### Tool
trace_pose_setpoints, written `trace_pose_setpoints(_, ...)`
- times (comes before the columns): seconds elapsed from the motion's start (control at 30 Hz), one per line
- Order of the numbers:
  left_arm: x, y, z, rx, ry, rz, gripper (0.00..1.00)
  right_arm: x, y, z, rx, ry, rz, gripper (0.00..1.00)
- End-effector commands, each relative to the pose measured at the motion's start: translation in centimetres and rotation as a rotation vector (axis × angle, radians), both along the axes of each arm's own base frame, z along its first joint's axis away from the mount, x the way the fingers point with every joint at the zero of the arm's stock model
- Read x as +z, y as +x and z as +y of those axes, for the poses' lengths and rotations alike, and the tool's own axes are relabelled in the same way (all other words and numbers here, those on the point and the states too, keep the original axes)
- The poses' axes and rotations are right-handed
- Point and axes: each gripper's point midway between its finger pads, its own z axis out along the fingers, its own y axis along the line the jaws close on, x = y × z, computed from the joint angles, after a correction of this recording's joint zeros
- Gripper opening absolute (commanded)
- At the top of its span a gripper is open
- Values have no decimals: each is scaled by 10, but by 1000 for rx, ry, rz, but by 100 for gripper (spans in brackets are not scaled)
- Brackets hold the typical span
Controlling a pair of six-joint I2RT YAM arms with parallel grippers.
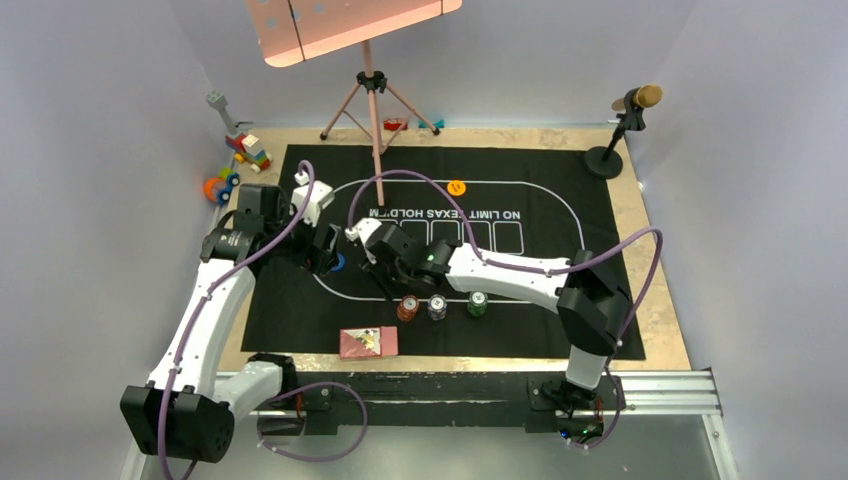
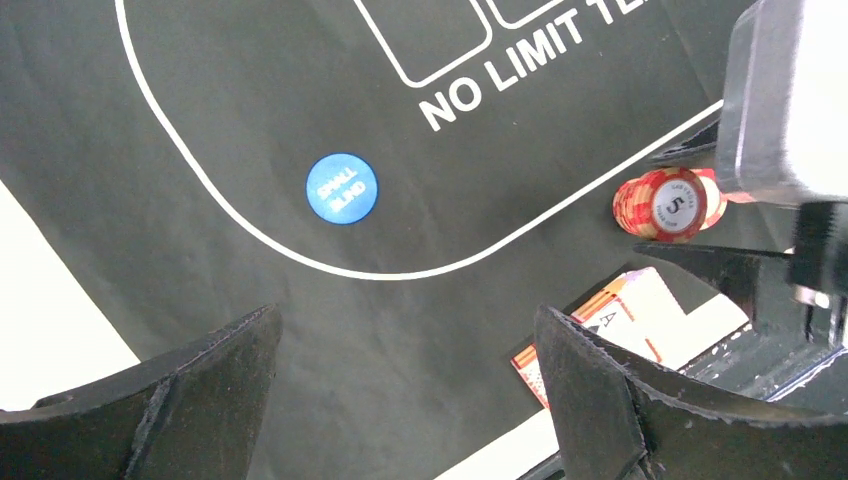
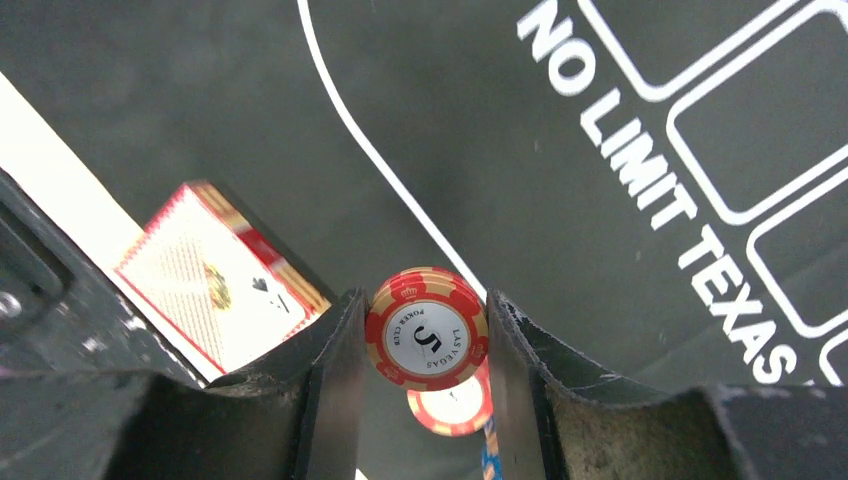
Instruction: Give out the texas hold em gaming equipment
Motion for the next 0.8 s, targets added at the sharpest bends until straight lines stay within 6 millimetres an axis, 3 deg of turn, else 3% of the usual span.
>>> trace_pose_setpoints(0.0,24,15,5,72,-43,-64,100,33,23,30,25,85,-38,0)
trace_pose_setpoints(0.13,31,20,14,126,-62,-78,100,25,42,55,32,112,-22,0)
trace_pose_setpoints(0.37,27,22,32,203,-55,-66,99,-3,70,98,33,147,-2,0)
trace_pose_setpoints(0.53,24,23,48,276,-33,-69,100,-13,98,110,-12,192,17,0)
trace_pose_setpoints(0.77,20,19,45,268,-50,-52,100,-33,118,124,-32,189,40,0)
